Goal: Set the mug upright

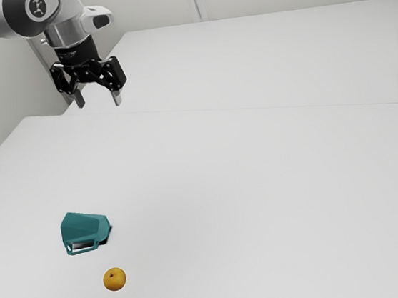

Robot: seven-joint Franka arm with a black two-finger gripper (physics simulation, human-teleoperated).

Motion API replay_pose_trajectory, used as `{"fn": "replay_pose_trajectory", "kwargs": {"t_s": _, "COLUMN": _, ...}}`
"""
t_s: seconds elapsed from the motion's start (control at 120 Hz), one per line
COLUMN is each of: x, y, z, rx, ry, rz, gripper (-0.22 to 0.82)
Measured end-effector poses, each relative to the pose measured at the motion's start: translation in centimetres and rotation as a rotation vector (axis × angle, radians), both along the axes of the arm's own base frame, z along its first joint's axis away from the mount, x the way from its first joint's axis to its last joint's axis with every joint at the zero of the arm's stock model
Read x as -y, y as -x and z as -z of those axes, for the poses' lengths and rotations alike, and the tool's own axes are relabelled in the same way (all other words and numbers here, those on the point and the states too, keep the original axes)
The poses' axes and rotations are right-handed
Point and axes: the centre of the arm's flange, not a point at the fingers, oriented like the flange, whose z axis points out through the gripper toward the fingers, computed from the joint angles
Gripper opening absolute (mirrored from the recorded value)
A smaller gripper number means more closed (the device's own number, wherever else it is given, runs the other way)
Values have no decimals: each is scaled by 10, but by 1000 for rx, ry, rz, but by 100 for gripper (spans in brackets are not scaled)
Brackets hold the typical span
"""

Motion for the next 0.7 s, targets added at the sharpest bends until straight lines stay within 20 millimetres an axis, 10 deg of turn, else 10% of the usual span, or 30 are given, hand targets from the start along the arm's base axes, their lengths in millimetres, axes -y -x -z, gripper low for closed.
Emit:
{"fn": "replay_pose_trajectory", "kwargs": {"t_s": 0.45, "x": -13, "y": 20, "z": -15, "rx": 22, "ry": -5, "rz": -20, "gripper": 59}}
{"fn": "replay_pose_trajectory", "kwargs": {"t_s": 0.7, "x": -73, "y": 29, "z": -7, "rx": 4, "ry": 3, "rz": -93, "gripper": 58}}
